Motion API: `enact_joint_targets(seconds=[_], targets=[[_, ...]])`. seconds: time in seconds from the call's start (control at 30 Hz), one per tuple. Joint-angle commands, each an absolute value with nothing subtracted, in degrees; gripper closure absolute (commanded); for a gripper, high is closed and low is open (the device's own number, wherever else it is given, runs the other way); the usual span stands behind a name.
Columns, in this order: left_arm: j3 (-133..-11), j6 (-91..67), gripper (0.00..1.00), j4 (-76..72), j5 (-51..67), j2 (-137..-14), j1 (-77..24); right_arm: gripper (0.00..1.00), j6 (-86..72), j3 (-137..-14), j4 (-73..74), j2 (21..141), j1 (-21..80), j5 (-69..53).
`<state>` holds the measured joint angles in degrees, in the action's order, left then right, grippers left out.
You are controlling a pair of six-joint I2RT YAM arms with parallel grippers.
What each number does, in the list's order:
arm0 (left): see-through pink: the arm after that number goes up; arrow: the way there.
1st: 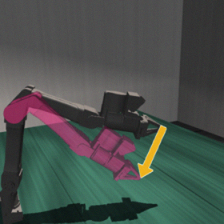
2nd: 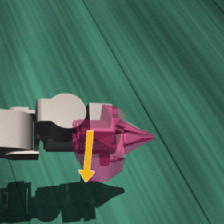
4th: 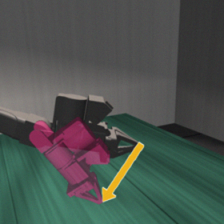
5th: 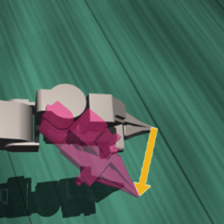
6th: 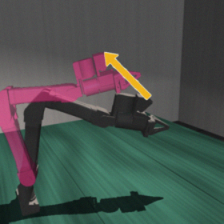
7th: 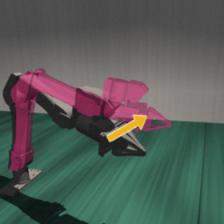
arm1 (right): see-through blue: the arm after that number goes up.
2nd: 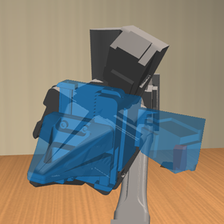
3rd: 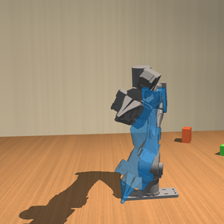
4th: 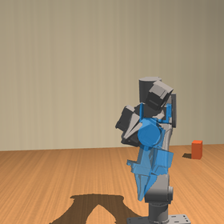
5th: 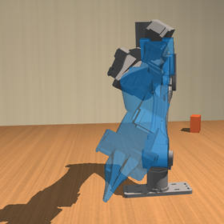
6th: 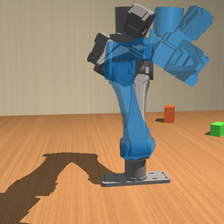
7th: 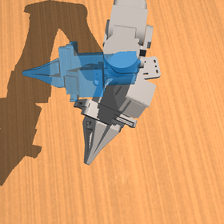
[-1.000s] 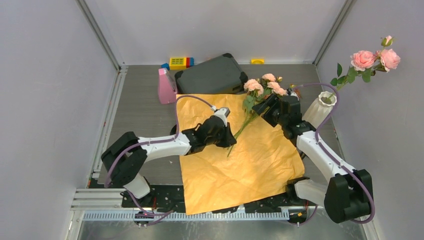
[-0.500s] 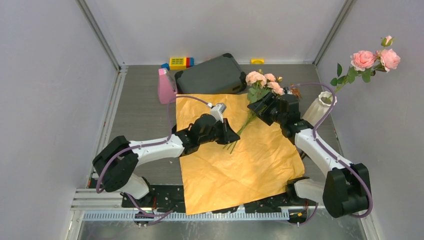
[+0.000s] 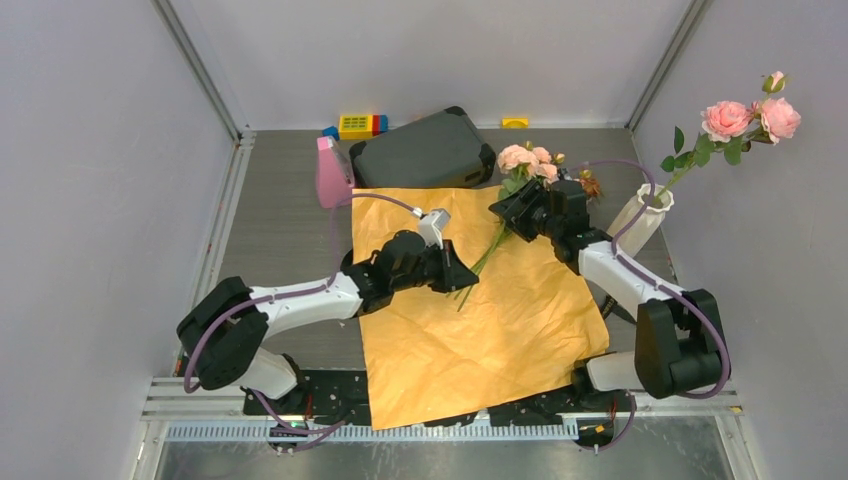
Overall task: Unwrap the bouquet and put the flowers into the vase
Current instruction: Pick up the fake flower from the wrapping paper.
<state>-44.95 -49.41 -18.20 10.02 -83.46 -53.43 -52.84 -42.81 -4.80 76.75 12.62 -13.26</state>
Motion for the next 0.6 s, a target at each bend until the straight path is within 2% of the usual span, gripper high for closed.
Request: enact_joint_targets(seconds=[0.0,0.2,0.43,0.57], targets=[[-44.4,-48.5,1.0,-21.8,11.5,-80.4,-53.1,0.42,-52.5,-47.2,-9.6,79.1,12.2,-13.7],[-44.2,-48.2,1.0,-21.0,11.4,-79.6,-53.1,0.51,-52.3,-49.0,-9.9,80.3,11.9,-13.8],[-44.3,-47.9,1.0,-20.5,11.8,-79.4,-53.1,0.7,-51.7,-49.3,-9.5,80.4,11.6,-13.4],[-44.5,-47.2,1.0,-19.5,11.7,-79.7,-53.1,0.84,-51.0,-49.4,-9.5,80.3,11.5,-13.2]])
